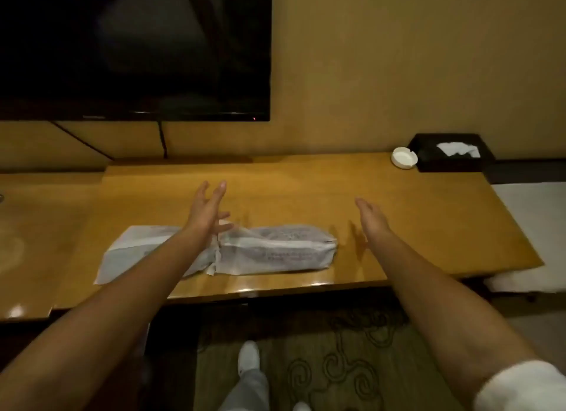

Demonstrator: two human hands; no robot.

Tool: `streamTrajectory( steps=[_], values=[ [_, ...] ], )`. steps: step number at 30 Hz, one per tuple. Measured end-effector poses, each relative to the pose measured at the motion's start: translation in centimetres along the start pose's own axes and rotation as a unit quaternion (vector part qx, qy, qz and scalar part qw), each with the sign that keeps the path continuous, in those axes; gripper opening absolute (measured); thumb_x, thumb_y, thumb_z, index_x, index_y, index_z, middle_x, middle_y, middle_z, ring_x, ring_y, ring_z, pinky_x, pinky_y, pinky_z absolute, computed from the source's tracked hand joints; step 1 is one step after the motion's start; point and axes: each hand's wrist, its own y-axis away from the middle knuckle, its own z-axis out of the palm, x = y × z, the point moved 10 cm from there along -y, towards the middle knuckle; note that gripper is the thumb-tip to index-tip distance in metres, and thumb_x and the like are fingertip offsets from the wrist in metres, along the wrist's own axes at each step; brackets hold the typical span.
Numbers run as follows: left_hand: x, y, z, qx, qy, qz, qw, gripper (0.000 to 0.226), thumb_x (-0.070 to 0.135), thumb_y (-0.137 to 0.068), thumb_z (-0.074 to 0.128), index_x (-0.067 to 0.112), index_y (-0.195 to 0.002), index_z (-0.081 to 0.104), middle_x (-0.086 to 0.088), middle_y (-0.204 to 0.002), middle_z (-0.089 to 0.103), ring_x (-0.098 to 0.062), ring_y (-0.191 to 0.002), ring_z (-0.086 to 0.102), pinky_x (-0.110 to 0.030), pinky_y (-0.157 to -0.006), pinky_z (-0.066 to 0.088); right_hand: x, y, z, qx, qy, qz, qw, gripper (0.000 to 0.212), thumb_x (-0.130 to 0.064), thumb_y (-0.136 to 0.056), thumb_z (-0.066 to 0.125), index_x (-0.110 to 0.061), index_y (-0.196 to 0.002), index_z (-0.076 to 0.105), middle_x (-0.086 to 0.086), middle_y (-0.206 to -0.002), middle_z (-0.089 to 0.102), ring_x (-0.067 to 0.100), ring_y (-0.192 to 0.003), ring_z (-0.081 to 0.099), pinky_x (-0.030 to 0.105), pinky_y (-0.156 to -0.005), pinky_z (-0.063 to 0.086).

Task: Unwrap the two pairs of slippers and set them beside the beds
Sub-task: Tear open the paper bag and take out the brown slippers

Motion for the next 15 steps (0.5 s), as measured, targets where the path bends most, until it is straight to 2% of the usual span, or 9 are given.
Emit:
streamTrajectory(
  steps=[3, 5, 6, 8, 11, 13, 15],
  values=[
    [-5.0, -0.2, 4.9, -0.145, -0.034, -0.15, 0.977, 0.047, 0.042, -0.093, 0.069, 0.021, -0.133, 0.056, -0.013, -0.122, 0.065, -0.027, -0.086, 0.073, -0.052, -0.08, 0.061, 4.0, 0.0, 3.5, -0.076, 0.048, 0.085, 0.992, 0.077, -0.065, -0.091, 0.059, -0.026, -0.154, 0.039, 0.008, -0.152, 0.048, 0.035, -0.126, 0.056, 0.048, -0.1, 0.046],
    [-8.3, 0.9, 7.1, -0.216, -0.094, -0.197, 0.952, 0.038, 0.037, -0.092, 0.071, 0.017, -0.123, 0.062, -0.013, -0.1, 0.067, -0.023, -0.074, 0.068, -0.048, -0.075, 0.058, 5.9, 0.5, 5.7, -0.116, 0.047, 0.118, 0.985, 0.081, -0.063, -0.09, 0.061, -0.026, -0.156, 0.034, 0.008, -0.144, 0.053, 0.034, -0.114, 0.062, 0.049, -0.092, 0.051],
    [-9.5, 0.8, 7.5, -0.232, -0.14, -0.193, 0.943, 0.037, 0.038, -0.092, 0.071, 0.017, -0.121, 0.063, -0.011, -0.095, 0.065, -0.021, -0.075, 0.064, -0.04, -0.069, 0.054, 6.5, 0.6, 6.4, -0.126, 0.04, 0.132, 0.982, 0.08, -0.061, -0.09, 0.063, -0.026, -0.156, 0.035, 0.008, -0.141, 0.055, 0.033, -0.112, 0.063, 0.048, -0.089, 0.053],
    [-10.6, 0.3, 7.7, -0.223, -0.214, -0.149, 0.939, 0.04, 0.035, -0.091, 0.073, 0.019, -0.126, 0.062, -0.005, -0.094, 0.066, -0.018, -0.079, 0.061, -0.03, -0.067, 0.046, 6.9, 0.8, 7.8, -0.14, 0.009, 0.148, 0.979, 0.07, -0.055, -0.09, 0.067, -0.02, -0.148, 0.047, 0.008, -0.135, 0.061, 0.033, -0.113, 0.063, 0.048, -0.089, 0.056],
    [-10.8, -0.3, 8.2, -0.22, -0.236, -0.105, 0.941, 0.048, 0.027, -0.088, 0.077, 0.014, -0.131, 0.059, -0.003, -0.094, 0.066, -0.011, -0.076, 0.061, -0.021, -0.065, 0.047, 7.1, 0.8, 8.9, -0.14, 0.012, 0.133, 0.981, 0.055, -0.048, -0.09, 0.07, -0.013, -0.131, 0.061, 0.011, -0.125, 0.067, 0.029, -0.102, 0.068, 0.046, -0.086, 0.06],
    [-10.7, -0.3, 8.4, -0.237, -0.291, -0.075, 0.924, 0.052, 0.029, -0.087, 0.078, 0.014, -0.133, 0.057, -0.005, -0.113, 0.064, -0.011, -0.09, 0.061, -0.019, -0.074, 0.047, 7.0, 1.3, 9.6, -0.146, 0.034, 0.112, 0.982, 0.055, -0.044, -0.088, 0.074, -0.011, -0.13, 0.059, 0.011, -0.125, 0.066, 0.029, -0.102, 0.068, 0.042, -0.082, 0.059],
    [-10.0, -0.3, 8.7, -0.251, -0.385, -0.015, 0.888, 0.058, 0.034, -0.085, 0.08, 0.016, -0.134, 0.054, -0.004, -0.125, 0.056, -0.014, -0.106, 0.055, -0.022, -0.087, 0.044, 5.9, 1.5, 9.5, -0.144, 0.047, 0.073, 0.986, 0.051, -0.04, -0.086, 0.078, -0.012, -0.125, 0.059, 0.008, -0.122, 0.066, 0.026, -0.1, 0.068, 0.039, -0.081, 0.058]
  ],
)
